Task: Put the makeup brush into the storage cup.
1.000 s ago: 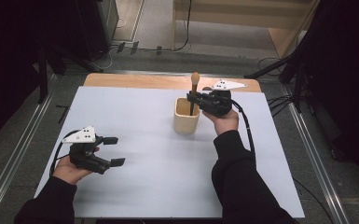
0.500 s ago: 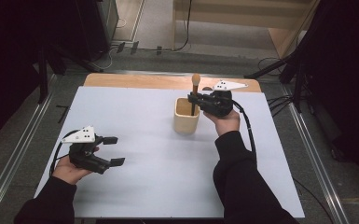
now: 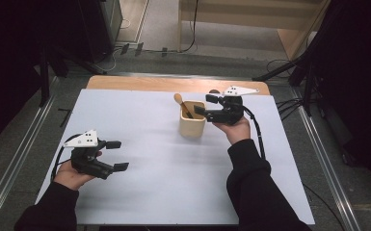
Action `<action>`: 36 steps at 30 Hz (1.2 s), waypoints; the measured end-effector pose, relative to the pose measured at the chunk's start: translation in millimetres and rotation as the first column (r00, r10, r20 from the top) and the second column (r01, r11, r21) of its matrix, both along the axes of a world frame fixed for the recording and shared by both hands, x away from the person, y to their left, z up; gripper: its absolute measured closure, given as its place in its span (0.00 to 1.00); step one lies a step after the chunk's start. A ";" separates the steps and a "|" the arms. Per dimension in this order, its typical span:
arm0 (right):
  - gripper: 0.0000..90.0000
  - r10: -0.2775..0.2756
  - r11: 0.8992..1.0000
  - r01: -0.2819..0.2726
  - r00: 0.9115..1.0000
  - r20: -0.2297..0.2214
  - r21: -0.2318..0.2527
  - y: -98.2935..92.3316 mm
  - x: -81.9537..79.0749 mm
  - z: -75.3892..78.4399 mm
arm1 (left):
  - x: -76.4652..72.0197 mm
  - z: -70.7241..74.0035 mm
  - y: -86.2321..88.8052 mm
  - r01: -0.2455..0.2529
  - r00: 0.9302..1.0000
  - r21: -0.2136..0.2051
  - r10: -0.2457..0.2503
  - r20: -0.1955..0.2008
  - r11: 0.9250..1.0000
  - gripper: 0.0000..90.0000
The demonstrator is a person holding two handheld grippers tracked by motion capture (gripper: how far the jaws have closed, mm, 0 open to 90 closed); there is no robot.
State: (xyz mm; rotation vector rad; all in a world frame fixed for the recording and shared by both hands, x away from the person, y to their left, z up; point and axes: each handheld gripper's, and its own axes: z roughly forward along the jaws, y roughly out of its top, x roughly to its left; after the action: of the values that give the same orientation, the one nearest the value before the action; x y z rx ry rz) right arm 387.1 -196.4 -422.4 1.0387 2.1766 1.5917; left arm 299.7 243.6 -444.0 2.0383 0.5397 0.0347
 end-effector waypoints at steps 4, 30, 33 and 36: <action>0.26 0.020 0.999 -0.020 1.000 -0.008 -0.029 -0.3 -5.6 2.1 | 0.0 0.1 0.1 -0.001 1.000 0.000 0.001 -0.002 1.000 0.16; 0.25 0.161 0.986 -0.159 0.987 0.030 -0.055 12.4 -60.2 -4.7 | 0.2 -0.3 1.3 -0.005 1.000 -0.003 0.005 -0.002 1.000 0.16; 0.24 0.177 0.983 -0.176 0.984 0.026 -0.044 10.1 -63.8 -7.0 | 0.1 -0.1 1.6 -0.005 1.000 -0.003 0.005 -0.001 1.000 0.16; 0.23 0.187 0.982 -0.186 0.982 0.024 -0.020 6.5 -67.7 -10.9 | 0.1 0.2 2.3 -0.005 1.000 -0.002 0.005 0.003 1.000 0.16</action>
State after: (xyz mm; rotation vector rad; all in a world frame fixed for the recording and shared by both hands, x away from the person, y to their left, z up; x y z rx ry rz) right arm 319.4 -189.8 -433.3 0.8246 2.3253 1.6496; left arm 299.9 245.9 -443.8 2.0344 0.5424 0.0406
